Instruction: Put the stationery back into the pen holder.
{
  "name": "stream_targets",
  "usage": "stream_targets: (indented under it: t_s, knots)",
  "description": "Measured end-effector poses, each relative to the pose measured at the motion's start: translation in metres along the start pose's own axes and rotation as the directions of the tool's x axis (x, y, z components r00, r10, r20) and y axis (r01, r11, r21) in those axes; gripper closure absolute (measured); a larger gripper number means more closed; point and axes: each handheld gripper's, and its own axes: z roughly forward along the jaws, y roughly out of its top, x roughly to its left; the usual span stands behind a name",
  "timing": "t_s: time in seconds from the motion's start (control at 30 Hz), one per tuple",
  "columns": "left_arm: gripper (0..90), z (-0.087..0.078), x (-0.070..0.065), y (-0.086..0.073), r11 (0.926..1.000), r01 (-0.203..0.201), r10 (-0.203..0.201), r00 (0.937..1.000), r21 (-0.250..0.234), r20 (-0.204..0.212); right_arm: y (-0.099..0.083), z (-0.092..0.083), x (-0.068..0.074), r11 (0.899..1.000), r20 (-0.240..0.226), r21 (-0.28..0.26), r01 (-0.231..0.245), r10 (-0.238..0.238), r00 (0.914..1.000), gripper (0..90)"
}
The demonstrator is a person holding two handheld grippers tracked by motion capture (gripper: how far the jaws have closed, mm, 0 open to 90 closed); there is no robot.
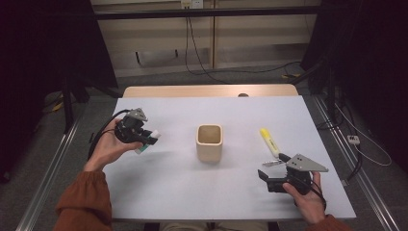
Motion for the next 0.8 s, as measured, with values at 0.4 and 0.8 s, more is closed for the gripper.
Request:
stream_targets:
  t_s: [0.4,0.8]
  knots:
    - [65.9,-0.017,-0.013,-0.011,0.9848,0.107,-0.108,0.9941,-0.137,-0.003,0.000,0.001,0.000,1.000,0.000,0.004,-0.001,0.001,1.0000,3.3]
    - [65.9,-0.028,-0.038,-0.020,0.9495,0.202,-0.217,0.9754,-0.240,-0.038,0.000,0.000,0.000,1.000,0.002,0.002,-0.001,0.001,1.0000,3.2]
